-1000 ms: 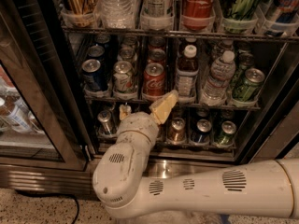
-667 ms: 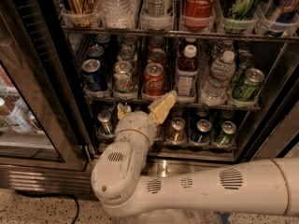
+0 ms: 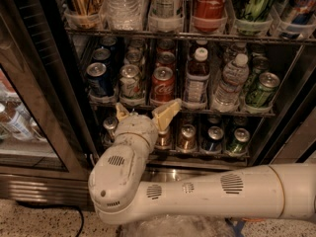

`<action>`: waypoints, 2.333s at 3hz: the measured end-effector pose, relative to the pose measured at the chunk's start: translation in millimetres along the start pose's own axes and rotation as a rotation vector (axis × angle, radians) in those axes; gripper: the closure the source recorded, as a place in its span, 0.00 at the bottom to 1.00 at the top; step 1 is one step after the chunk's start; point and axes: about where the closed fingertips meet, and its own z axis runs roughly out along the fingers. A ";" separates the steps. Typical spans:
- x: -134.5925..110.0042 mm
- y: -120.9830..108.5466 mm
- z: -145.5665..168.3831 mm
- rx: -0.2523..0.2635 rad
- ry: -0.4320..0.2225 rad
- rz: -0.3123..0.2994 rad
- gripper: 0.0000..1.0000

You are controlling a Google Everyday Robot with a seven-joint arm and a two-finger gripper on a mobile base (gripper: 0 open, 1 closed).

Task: Pick coke can from middle shelf of fridge

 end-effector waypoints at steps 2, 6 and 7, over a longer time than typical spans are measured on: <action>-20.7 39.7 -3.7 -0.072 -0.019 0.119 0.00; -17.5 78.3 -18.4 -0.138 -0.105 0.088 0.00; -6.1 77.3 -17.9 -0.139 -0.103 0.077 0.00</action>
Offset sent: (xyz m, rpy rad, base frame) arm -0.0253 -0.0430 -0.0016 0.4740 -0.0913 -0.3930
